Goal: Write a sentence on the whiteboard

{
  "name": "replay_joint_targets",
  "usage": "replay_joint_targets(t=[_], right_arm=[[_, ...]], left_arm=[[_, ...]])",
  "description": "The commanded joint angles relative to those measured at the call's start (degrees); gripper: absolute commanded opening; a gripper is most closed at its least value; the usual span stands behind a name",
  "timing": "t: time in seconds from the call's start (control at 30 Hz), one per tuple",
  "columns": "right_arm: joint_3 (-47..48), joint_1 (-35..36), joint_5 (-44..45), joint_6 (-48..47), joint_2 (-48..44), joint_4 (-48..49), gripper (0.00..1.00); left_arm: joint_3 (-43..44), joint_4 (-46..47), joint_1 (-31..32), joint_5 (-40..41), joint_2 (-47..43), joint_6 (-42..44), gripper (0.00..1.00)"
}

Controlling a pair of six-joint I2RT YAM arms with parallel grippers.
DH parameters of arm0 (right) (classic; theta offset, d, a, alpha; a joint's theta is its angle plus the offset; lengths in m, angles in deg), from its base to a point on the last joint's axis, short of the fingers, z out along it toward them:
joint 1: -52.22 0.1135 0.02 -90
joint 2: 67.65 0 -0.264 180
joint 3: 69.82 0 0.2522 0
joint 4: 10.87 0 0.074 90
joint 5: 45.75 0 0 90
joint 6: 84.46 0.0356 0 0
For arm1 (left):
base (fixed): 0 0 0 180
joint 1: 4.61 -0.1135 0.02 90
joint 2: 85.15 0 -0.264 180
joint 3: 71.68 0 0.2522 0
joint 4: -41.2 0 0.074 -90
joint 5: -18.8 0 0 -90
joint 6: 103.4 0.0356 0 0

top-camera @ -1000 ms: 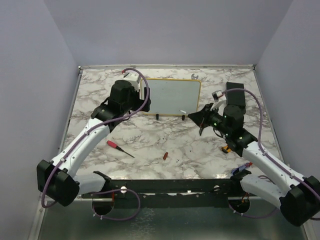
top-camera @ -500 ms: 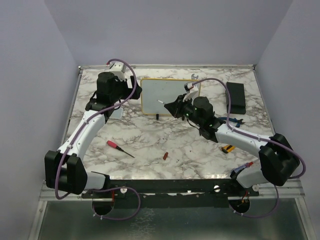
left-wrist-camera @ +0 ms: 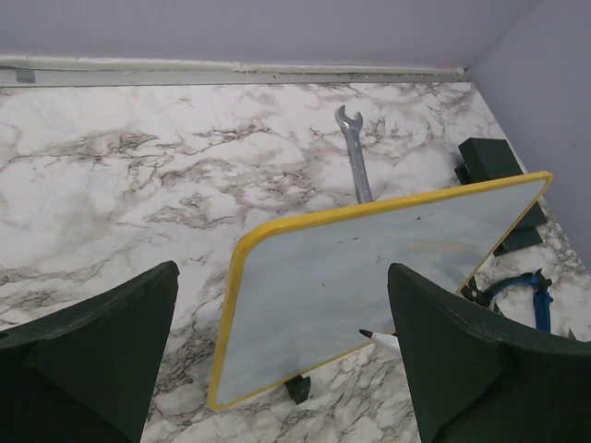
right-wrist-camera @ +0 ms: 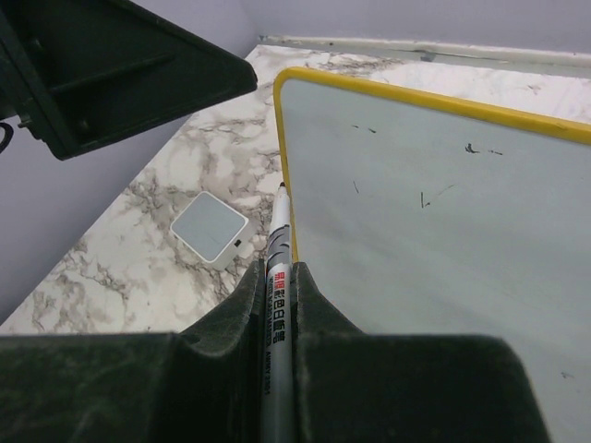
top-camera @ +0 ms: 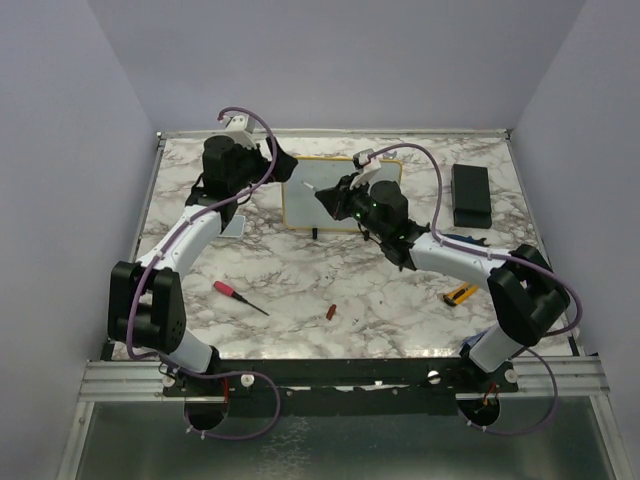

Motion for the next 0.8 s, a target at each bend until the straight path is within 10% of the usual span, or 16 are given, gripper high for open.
replay_joint_targets(t=[0.0, 0.77], right_arm=[[2.3, 0.7, 1.0, -1.9, 3.2, 1.6, 0.0], [9.5, 2.7, 7.4, -6.7, 11.3, 2.6, 0.0]], left_arm=[[-3.0, 9.2, -2.0, -4.9, 1.0, -4.2, 0.95], [-2.0, 10.1, -2.0, -8.9, 5.4, -7.0, 0.71]])
